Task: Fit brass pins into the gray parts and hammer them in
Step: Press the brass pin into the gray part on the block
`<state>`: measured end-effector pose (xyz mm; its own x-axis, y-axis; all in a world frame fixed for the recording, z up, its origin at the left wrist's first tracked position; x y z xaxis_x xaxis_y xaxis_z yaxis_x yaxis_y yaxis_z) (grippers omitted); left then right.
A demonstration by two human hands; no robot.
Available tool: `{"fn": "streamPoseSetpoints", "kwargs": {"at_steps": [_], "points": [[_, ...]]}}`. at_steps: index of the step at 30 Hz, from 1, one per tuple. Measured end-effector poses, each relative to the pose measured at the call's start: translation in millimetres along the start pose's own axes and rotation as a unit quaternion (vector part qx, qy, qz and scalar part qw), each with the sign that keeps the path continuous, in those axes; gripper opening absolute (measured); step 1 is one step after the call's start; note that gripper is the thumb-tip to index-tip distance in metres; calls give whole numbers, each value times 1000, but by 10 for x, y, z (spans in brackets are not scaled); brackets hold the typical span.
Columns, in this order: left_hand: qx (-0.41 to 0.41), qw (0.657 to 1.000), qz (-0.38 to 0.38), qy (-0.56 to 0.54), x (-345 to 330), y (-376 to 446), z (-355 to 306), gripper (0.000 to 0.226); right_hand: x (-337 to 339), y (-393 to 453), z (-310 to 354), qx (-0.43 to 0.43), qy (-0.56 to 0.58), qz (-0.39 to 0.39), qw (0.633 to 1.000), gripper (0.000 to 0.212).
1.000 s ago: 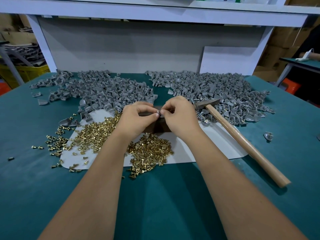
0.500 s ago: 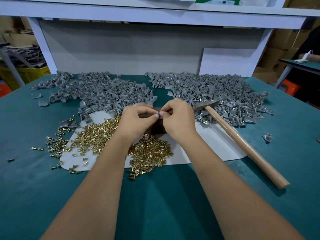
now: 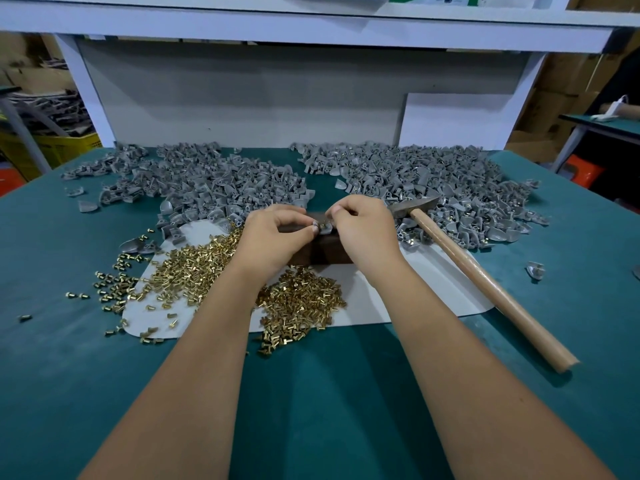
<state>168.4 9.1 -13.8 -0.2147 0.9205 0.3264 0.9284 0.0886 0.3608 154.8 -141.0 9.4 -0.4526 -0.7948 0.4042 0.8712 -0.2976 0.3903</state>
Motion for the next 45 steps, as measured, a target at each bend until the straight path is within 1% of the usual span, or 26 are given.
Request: {"fn": "streamPoseSetpoints", "kwargs": {"at_steps": [6, 8, 13, 22, 25, 26, 28, 29, 30, 33, 36, 37, 40, 45], "points": [[15, 1000, 3, -8, -1, -6, 9, 14, -22, -13, 17, 23, -29, 22, 999, 12], [11, 1000, 4, -3, 0, -4, 7, 15, -24, -12, 22, 35, -37, 23, 998, 14], [-15, 1000, -3, 19, 8, -1, -25, 16, -36, -21, 41, 59, -52, 9, 997, 16], [-2, 1000, -5, 4, 3, -27, -30, 17, -48, -56, 56, 106, -78, -9, 991, 11], [19, 1000, 1, -11, -5, -23, -1, 16, -46, -45, 42, 93, -62, -10, 994, 7], [24, 1000, 1, -10, -4, -17, 8, 16, -31, -32, 32, 76, -36, -11, 996, 11], [31, 1000, 1, -2, -1, -12, 19, 15, 29, 5, -6, 23, 41, -17, 999, 24], [36, 999, 3, -4, -1, -12, 25, 15, 63, 21, -30, 6, 64, -19, 998, 29], [40, 999, 6, -7, -3, -10, 32, 14, 92, 32, -45, 5, 63, -15, 998, 32], [50, 999, 12, -18, -7, -14, 46, 10, 83, 25, -70, 54, -23, 39, 998, 34], [61, 997, 8, -47, -4, -25, 45, 6, -3, -7, -85, 111, -114, 107, 981, 59], [65, 996, 6, -55, 0, -31, 38, 7, -20, -10, -75, 131, -137, 112, 975, 61], [68, 994, 5, -80, 7, -43, 20, 13, -25, 2, -51, 166, -171, 91, 967, 51], [49, 995, -2, -83, 1, -28, 17, 10, -46, 8, -76, 173, -176, 56, 967, 46]]}}
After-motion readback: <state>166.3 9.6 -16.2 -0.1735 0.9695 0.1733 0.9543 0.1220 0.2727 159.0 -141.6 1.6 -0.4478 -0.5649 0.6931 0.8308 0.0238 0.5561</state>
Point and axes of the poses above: each hand's wrist, its own y-axis towards the middle knuckle, its own x-axis out of the back of the hand, z = x × y, the point moved 7 cm from there along y, towards the middle knuckle, and after that the axes turned 9 degrees about -z, right-handed, at the moved point
